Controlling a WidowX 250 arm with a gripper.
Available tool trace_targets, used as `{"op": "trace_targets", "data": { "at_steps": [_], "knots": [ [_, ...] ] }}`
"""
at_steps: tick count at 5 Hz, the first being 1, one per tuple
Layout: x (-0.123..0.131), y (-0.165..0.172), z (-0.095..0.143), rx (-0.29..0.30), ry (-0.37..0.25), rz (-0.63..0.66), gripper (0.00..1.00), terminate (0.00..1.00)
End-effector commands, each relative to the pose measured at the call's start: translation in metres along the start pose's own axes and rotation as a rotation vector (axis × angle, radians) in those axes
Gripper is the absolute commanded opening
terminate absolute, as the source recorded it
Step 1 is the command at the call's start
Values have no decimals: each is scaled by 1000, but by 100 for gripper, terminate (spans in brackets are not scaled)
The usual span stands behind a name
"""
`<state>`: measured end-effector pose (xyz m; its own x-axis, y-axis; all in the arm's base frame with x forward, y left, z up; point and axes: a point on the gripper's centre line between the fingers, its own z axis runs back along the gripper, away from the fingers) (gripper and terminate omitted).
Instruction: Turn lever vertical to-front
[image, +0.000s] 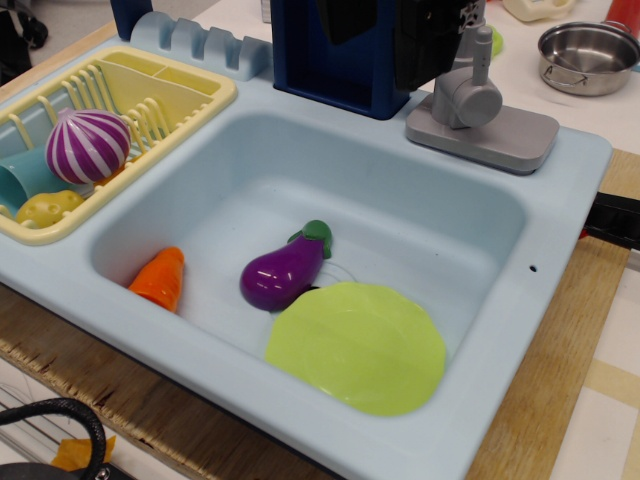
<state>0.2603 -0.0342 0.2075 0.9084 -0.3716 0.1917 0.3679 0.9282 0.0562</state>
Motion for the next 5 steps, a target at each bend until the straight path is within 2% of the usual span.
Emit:
{"op": "trace_targets", "data": {
  "at_steps": [1, 5],
  "knots": [
    [0, 0, 0, 0, 0, 0, 100, 0],
    [50, -11, -5, 15, -163, -113, 100, 0]
  ]
}}
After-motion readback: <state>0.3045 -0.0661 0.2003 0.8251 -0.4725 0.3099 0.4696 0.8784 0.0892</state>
